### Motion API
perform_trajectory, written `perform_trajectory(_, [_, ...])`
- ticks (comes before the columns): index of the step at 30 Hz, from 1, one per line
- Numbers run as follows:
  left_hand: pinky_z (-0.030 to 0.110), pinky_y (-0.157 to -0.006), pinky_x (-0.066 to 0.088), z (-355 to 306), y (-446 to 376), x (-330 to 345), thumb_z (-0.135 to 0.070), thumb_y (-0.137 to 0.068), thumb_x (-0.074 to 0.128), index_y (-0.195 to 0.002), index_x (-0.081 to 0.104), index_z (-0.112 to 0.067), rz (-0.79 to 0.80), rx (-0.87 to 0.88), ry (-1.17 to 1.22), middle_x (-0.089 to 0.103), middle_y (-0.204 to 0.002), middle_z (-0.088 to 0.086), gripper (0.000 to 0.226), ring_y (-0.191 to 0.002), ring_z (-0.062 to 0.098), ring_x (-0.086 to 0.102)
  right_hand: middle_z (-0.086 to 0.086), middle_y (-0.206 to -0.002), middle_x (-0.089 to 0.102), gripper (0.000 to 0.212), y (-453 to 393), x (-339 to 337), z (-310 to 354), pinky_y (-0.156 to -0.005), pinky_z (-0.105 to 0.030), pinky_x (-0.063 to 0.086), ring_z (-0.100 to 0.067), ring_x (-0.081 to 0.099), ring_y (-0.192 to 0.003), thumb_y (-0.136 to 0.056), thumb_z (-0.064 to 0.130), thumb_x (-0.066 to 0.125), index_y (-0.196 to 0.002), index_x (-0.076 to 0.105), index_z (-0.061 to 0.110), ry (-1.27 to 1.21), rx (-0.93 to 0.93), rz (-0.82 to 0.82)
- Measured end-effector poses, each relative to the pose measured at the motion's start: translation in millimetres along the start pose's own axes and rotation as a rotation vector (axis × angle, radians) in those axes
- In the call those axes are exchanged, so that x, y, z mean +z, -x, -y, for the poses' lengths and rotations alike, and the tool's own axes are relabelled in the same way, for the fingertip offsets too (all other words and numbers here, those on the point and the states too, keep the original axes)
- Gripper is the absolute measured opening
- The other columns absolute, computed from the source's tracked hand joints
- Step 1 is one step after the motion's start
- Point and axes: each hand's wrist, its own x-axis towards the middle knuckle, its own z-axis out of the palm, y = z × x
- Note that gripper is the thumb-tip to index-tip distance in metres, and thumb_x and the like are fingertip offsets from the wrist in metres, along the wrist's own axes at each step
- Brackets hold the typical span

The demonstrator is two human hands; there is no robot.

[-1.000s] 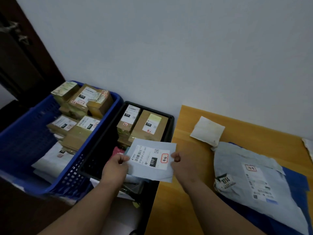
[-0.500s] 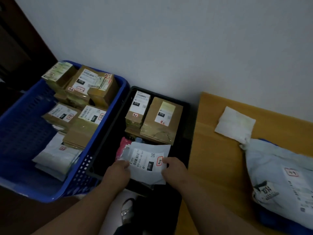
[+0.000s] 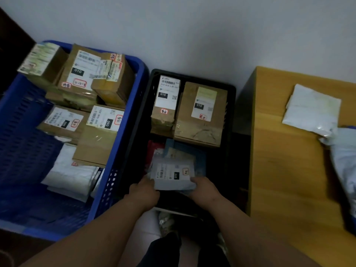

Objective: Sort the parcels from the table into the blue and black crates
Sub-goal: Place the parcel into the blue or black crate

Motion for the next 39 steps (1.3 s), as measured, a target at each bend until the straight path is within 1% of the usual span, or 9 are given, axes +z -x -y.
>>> perform_trajectory(4, [0.035, -0.111, 0.033, -3.4, 1.3, 3.5, -0.032, -0.098, 0.042, -0.146, 0.038, -0.024, -0.046, -0.008, 0.009, 0.033, -0.152, 0.003, 0.049, -0.134, 0.024, 0.038, -0.008, -0.136, 0.052, 0.045, 12.7, -8.9, -0.3, -0.091, -0.012, 0.035, -0.022, 0.052, -0.123, -0.093, 0.013, 0.06, -0.137, 0.053, 0.009, 0.004, 0.048, 0.042])
perform_trajectory(7, [0.037, -0.106, 0.039, -16.2, 8.9, -1.0, -0.029, -0.095, 0.044, -0.135, 0.051, -0.023, -0.115, 0.034, 0.063, 0.046, -0.139, 0.002, 0.041, -0.124, 0.023, 0.045, -0.006, -0.134, 0.056, 0.043, 19.9, -16.5, 1.4, -0.097, -0.018, 0.043, -0.022, 0.056, -0.12, -0.091, 0.017, 0.064, -0.134, 0.058, 0.012, -0.014, 0.037, 0.016])
perform_trajectory(12, [0.036, -0.112, 0.033, -57.0, 33.1, -10.1, -0.031, -0.098, 0.044, -0.148, 0.038, -0.022, -0.213, 0.063, 0.041, 0.036, -0.151, 0.003, 0.051, -0.135, 0.025, 0.037, -0.009, -0.138, 0.054, 0.046, 44.6, -39.6, 3.8, -0.09, -0.02, 0.041, -0.022, 0.053, -0.122, -0.091, 0.015, 0.061, -0.136, 0.054, 0.013, -0.019, -0.064, -0.073])
perform_trajectory(16, [0.038, -0.112, 0.033, -99.1, 63.4, -2.0, -0.038, -0.096, 0.045, -0.146, 0.041, -0.024, -0.328, 0.094, 0.004, 0.034, -0.154, 0.004, 0.052, -0.137, 0.027, 0.035, -0.007, -0.137, 0.053, 0.042, 78.8, -70.7, -11.6, -0.091, -0.023, 0.041, -0.022, 0.053, -0.123, -0.093, 0.018, 0.059, -0.135, 0.055, 0.014, 0.018, -0.194, -0.196])
perform_trajectory(19, [0.039, -0.115, 0.028, -138.3, 91.1, 12.2, -0.043, -0.097, 0.044, -0.146, 0.042, -0.025, -0.382, 0.13, 0.041, 0.029, -0.158, 0.004, 0.052, -0.144, 0.027, 0.027, -0.005, -0.141, 0.05, 0.042, 111.3, -99.9, -39.3, -0.102, -0.029, 0.041, -0.022, 0.049, -0.127, -0.097, 0.022, 0.056, -0.138, 0.052, 0.015, -0.009, -0.267, -0.277])
perform_trajectory(27, [0.044, -0.116, 0.026, -274.3, 151.9, 52.6, -0.048, -0.096, 0.047, -0.149, 0.036, -0.029, -0.513, 0.299, 0.036, 0.027, -0.158, -0.001, 0.057, -0.145, 0.026, 0.023, -0.005, -0.137, 0.053, 0.034, 189.4, -185.3, -142.0, -0.104, -0.029, 0.038, -0.02, 0.048, -0.127, -0.1, 0.019, 0.05, -0.132, 0.057, 0.014, -0.021, -0.354, -0.536])
perform_trajectory(33, [0.043, -0.117, 0.023, -343.5, 174.4, 78.5, -0.046, -0.098, 0.046, -0.15, 0.033, -0.028, -0.517, 0.397, 0.013, 0.026, -0.159, 0.001, 0.057, -0.145, 0.026, 0.019, 0.0, -0.127, 0.058, 0.029, 220.0, -220.4, -215.9, -0.099, -0.035, 0.039, -0.023, 0.046, -0.12, -0.094, 0.022, 0.05, -0.121, 0.063, 0.023, 0.133, -0.216, -0.818])
perform_trajectory(36, [0.044, -0.117, 0.025, -361.7, 173.7, 81.7, -0.046, -0.097, 0.047, -0.15, 0.034, -0.028, -0.494, 0.412, 0.024, 0.029, -0.158, 0.0, 0.057, -0.145, 0.025, 0.023, 0.0, -0.152, 0.037, 0.041, 220.8, -231.8, -247.5, -0.113, -0.038, 0.028, -0.024, 0.027, -0.141, -0.095, 0.028, 0.048, -0.135, 0.052, 0.028, 0.181, -0.077, -0.815])
perform_trajectory(39, [0.044, -0.114, 0.03, -377.1, 168.6, 80.3, -0.047, -0.097, 0.047, -0.15, 0.034, -0.025, -0.435, 0.422, 0.035, 0.034, -0.155, 0.0, 0.058, -0.141, 0.026, 0.03, -0.001, -0.164, 0.011, 0.05, 217.4, -236.9, -274.8, -0.12, -0.048, 0.015, -0.03, 0.006, -0.15, -0.098, 0.039, 0.039, -0.148, 0.033, 0.036, 0.202, 0.084, -0.689])
